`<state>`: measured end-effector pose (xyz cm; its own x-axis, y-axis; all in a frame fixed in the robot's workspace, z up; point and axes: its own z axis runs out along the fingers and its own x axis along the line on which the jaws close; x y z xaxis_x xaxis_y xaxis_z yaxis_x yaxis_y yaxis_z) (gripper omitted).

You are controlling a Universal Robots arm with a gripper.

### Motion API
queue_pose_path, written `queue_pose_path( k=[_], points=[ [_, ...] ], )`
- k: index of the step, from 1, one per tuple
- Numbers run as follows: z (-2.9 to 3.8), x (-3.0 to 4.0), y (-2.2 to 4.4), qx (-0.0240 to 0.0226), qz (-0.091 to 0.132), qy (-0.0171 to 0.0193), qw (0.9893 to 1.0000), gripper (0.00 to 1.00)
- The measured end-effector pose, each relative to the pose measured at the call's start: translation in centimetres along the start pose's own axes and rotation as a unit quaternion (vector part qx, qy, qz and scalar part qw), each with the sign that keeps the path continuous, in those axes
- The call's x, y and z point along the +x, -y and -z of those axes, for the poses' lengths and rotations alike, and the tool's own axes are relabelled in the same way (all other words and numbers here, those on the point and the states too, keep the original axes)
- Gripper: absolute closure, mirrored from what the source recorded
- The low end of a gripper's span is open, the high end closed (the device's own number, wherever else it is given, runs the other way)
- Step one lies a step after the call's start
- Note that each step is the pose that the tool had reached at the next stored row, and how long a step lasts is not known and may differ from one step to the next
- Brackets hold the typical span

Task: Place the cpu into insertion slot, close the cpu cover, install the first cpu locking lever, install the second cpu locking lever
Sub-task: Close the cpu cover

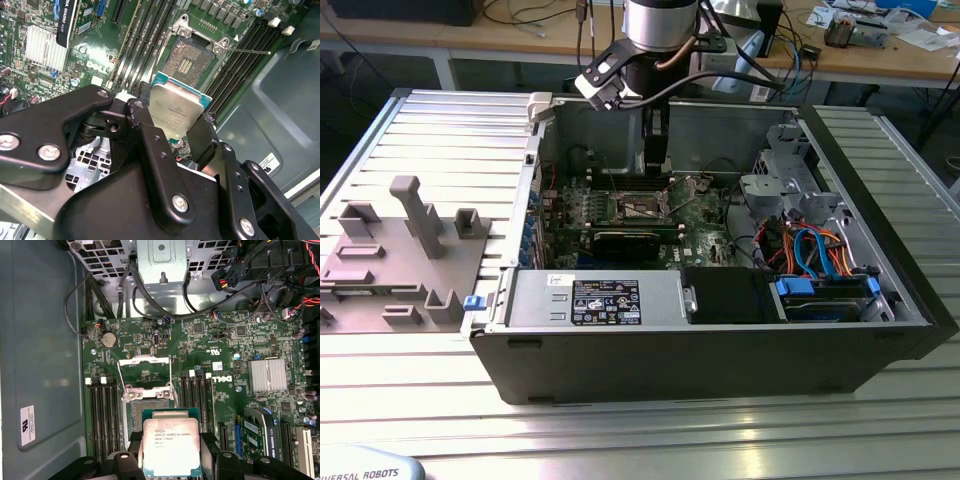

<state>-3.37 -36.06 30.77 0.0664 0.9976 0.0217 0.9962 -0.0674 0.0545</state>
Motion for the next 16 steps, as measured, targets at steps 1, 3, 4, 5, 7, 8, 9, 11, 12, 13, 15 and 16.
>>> queue_pose_path(
  k=[1, 3, 4, 5, 7, 8, 9, 11, 12, 13, 15, 16],
  points=[
    [-0.02, 0.00, 0.00, 0.0000, 0.000, 0.0000, 1.0000, 0.46],
    [-0.04, 0.00, 0.00, 0.0000, 0.000, 0.0000, 1.0000, 0.46],
    [-0.05, 0.00, 0.00, 0.0000, 0.000, 0.0001, 1.0000, 0.46],
    [-0.07, 0.00, 0.00, 0.0000, 0.000, 0.0000, 1.0000, 0.46],
    [-0.17, 0.00, 0.01, 0.0000, 0.000, 0.0000, 1.0000, 0.46],
    [-0.23, -0.01, 0.02, 0.0000, 0.000, 0.0000, 1.0000, 0.46],
    [-0.24, -0.01, 0.02, 0.0000, 0.000, 0.0000, 1.0000, 0.46],
    [-0.28, -0.01, 0.02, 0.0000, 0.000, 0.0000, 1.0000, 0.46],
    [-0.29, -0.01, 0.02, 0.0000, 0.000, 0.0000, 1.0000, 0.46],
    [-0.43, -0.01, 0.03, 0.0000, 0.000, 0.0001, 1.0000, 0.46],
    [-0.54, -0.01, 0.03, 0.0000, 0.000, 0.0000, 1.0000, 0.46],
    [-0.55, -0.01, 0.03, 0.0000, 0.000, 0.0000, 1.0000, 0.46]
  ],
)
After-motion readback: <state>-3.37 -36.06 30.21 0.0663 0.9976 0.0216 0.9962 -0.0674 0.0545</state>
